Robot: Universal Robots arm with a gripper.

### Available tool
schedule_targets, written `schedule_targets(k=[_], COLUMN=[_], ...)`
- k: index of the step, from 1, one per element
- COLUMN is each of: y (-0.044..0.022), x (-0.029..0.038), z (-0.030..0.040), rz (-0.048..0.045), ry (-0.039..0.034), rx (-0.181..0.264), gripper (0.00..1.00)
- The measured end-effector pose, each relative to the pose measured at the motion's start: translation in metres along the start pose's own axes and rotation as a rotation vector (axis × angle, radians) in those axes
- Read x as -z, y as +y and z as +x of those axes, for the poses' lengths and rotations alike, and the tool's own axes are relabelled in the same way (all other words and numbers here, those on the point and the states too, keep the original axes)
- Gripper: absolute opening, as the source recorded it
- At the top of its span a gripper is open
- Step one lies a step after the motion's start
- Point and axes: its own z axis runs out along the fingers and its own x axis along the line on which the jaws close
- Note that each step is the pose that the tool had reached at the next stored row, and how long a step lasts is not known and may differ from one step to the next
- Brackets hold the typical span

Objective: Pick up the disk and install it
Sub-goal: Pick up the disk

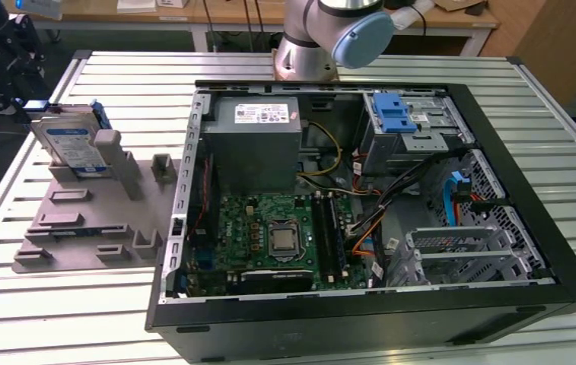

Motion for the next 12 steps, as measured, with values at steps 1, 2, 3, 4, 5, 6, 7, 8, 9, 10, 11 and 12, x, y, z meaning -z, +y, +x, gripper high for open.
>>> schedule_targets(k=[1, 2, 3, 4, 5, 6, 7, 8, 9, 10, 11, 12], y=[0.0000, 0.0001, 0.0001, 0.0002, 0.0003, 0.0004, 0.0005, 0.0005, 0.0005, 0.0005, 0.0005, 0.0005], x=[-0.0007, -0.0015, -0.0023, -0.0032, -0.0041, -0.0050, -0.0057, -0.0059, -0.0059, -0.0059, -0.0060, -0.0062], z=[0.0000, 0.0001, 0.0001, 0.0001, 0.0002, 0.0003, 0.0003, 0.0003, 0.0003, 0.0003, 0.0003, 0.0003], rz=[-0.0001, -0.0001, -0.0002, -0.0002, -0.0003, -0.0003, -0.0003, -0.0005, -0.0005, -0.0006, -0.0004, -0.0003], ry=[0.0000, 0.0000, 0.0000, 0.0000, 0.0000, 0.0000, 0.0000, 0.0001, 0.0001, 0.0002, 0.0001, 0.0000], rx=[0.002, 0.004, 0.006, 0.006, 0.006, 0.006, 0.006, 0.006, 0.006, 0.006, 0.006, 0.006], gripper=[0.65, 0.65, 0.65, 0.65, 0.65, 0.65, 0.65, 0.65, 0.63, 0.63, 0.63, 0.56])
